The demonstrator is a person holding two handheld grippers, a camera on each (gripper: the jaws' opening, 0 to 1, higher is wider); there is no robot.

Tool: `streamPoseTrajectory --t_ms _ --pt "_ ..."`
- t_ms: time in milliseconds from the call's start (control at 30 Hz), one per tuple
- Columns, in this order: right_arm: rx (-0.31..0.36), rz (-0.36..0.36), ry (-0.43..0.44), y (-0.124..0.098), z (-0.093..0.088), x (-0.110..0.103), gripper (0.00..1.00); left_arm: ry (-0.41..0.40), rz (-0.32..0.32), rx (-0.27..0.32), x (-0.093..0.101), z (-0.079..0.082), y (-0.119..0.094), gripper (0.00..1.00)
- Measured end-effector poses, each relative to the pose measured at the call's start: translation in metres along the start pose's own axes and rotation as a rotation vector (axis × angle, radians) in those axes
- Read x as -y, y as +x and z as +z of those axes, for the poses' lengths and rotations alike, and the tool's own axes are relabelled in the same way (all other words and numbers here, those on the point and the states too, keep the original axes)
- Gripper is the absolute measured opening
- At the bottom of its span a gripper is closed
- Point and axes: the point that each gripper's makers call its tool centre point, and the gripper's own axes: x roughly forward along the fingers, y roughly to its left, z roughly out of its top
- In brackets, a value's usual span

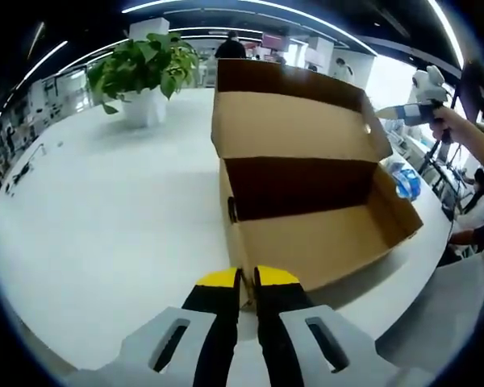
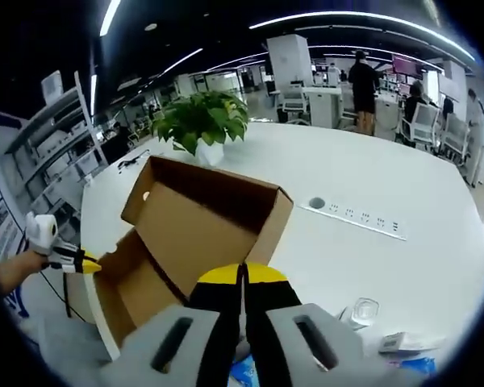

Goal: Operate the shoe box by opening the lid, removing the specified soft item, and placing it in the target area until the item is outside and the box remains undamaged.

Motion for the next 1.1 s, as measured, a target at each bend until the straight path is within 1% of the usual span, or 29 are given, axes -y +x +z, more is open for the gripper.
streamPoseTrajectory --t_ms 233,533,767,967,1100 --pt "0.022 0.005 -0.004 -0.007 -0.001 -0.004 0.00 0.004 -0.001 0.000 0.000 0.000 0.000 0.04" --pt "0.048 0.011 -0.014 -0.018 -0.006 -0.010 0.00 0.007 -0.002 0.003 -0.001 0.001 0.000 0.04" --pt "0.072 0.000 -0.040 -0.027 -0.012 -0.018 0.00 0.009 0.001 0.008 -0.001 0.001 0.000 0.04" --pt "0.089 0.000 -0.030 -0.034 -0.017 -0.024 0.00 -0.003 0.002 0.017 -0.001 0.001 -0.001 0.04" --pt "0.097 -0.013 -0.046 -0.039 -0.021 -0.027 0.00 0.000 0.001 0.015 -0.001 0.001 -0.001 0.04"
